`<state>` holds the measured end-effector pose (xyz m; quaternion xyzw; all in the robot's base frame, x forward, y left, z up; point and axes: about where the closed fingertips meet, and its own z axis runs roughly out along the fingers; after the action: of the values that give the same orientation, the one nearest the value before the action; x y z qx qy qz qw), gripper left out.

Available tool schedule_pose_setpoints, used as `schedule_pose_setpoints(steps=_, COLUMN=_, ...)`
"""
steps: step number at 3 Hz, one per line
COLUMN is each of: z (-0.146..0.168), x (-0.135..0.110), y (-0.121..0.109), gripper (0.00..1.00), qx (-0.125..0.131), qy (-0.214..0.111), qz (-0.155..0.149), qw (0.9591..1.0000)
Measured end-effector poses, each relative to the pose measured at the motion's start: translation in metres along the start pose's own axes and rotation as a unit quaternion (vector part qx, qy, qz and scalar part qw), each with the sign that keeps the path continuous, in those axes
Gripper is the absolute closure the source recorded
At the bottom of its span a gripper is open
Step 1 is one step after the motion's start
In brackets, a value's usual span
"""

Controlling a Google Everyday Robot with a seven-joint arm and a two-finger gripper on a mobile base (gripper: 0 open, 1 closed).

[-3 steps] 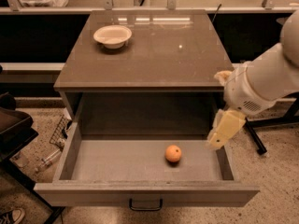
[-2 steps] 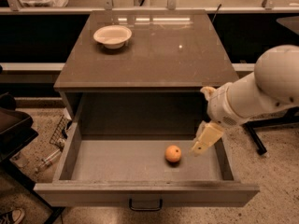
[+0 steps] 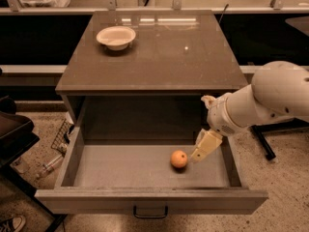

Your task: Pick orange from top drawer and place on counter

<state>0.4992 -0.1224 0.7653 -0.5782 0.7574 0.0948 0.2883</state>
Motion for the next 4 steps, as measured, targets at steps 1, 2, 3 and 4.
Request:
schedule_pose_setpoints(steps=1, z=0.018, x=0.006, y=0.007, gripper=0.00, qx=-0.016, qy=0.002, qz=0.007, qw=0.9998)
schedule_pose_setpoints(steps=2, z=0.051, x=0.019, y=0.021, gripper=0.00, qx=-0.042, qy=-0.012, qz=0.024, qw=0.9988)
schedule_pose_setpoints(steps=3, z=0.084, x=0.028, y=0.031, gripper=0.18, qx=-0.064, qy=-0.030, qz=0.040, qw=0.9967)
schedule_pose_setpoints(steps=4, z=0.106, x=0.035, y=0.040, gripper=0.29, qx=-0.082, qy=-0.045, qz=0.052, qw=0.9942)
